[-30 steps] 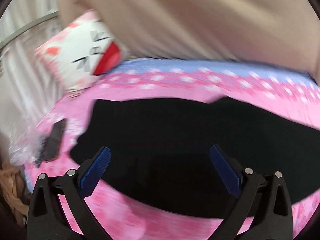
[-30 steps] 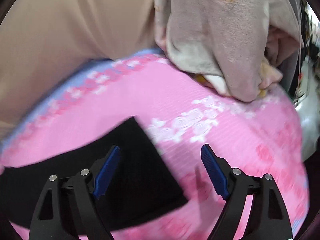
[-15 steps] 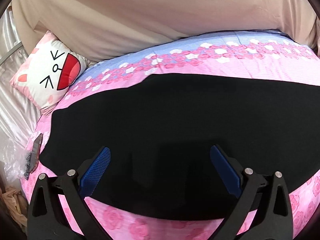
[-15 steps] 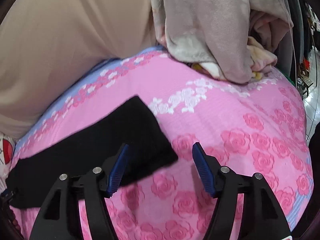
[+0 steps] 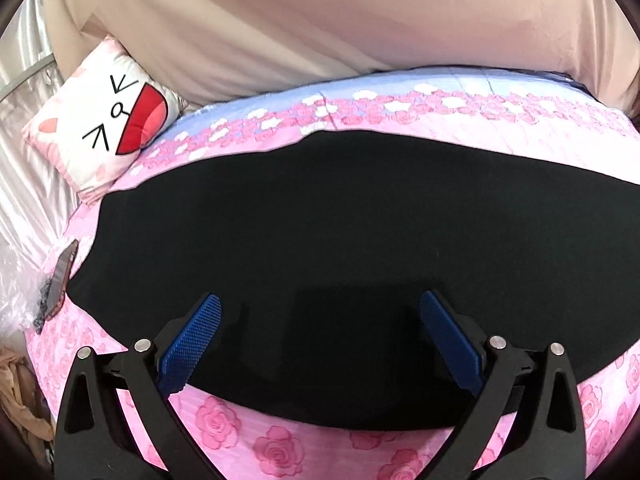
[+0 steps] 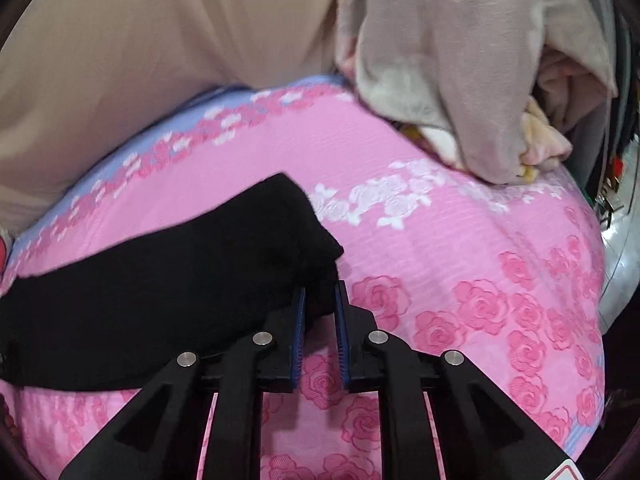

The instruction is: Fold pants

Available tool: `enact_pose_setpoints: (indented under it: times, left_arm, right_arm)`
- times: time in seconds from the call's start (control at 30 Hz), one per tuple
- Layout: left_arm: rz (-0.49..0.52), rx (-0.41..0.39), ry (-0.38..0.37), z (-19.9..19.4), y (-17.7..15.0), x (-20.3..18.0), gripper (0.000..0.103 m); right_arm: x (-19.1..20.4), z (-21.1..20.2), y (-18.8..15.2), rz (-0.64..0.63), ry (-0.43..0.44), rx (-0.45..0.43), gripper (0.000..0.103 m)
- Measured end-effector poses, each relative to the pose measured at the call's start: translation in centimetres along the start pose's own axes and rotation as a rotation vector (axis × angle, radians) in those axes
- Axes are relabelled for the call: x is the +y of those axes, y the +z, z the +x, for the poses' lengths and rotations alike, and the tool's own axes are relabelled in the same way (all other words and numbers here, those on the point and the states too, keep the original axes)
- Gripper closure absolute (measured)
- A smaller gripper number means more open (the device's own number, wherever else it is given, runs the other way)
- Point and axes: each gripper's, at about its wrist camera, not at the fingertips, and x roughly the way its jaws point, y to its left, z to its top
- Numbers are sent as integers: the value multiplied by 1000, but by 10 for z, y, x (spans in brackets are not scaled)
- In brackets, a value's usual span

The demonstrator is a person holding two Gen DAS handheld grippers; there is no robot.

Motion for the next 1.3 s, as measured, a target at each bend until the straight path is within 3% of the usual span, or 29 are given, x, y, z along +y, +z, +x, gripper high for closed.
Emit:
enact_pose_setpoints:
  times: [0.07,0.13,0.23,0.27,0.3,0.37,0.53,0.63,0.8,0.93,1.03,1.17,1.3]
  left_arm:
    - [14,-7,6,2,-3,-1,5]
    - [26,22,6,8,-5,-3,5]
    - [7,30,-15,10,-4,0,5]
    - [2,37,-21,12,-5,1,5]
    - [-4,41,-28,12,-5,2,5]
    - [-17,47,-45,14,-5,5,5]
    - [-61,69,-94,19,-6,14,5]
    - [-77,75,-113,20,-7,16,5]
    - [-88,77,-129,21,-7,18,5]
    - [-98,80,-143,21,-7,19,5]
    - [-101,80,-147,21,-7,20,5]
    - [-107,85,-156,21,-8,22,5]
    - [-114,86,-165,22,-7,23,5]
  right_arm:
    - [-19,24,-5,59,-20,64,92]
    - [-23,16,-3,91,25,62,87]
    - [-17,-1,-8,93,10,39,84]
    - [-16,-6,-11,100,8,32,76]
    - [-15,-12,-13,119,14,22,59]
    - [-16,-16,-18,170,43,16,45]
    - [-10,-13,-33,249,89,29,44]
    - [-1,-8,-33,267,105,25,34]
    - [2,-8,-37,304,129,22,29]
    - [7,-9,-38,292,110,26,28]
    - [8,-12,-41,316,148,53,28]
    - [19,-12,-45,282,150,39,17]
    - [23,0,-33,274,149,26,17]
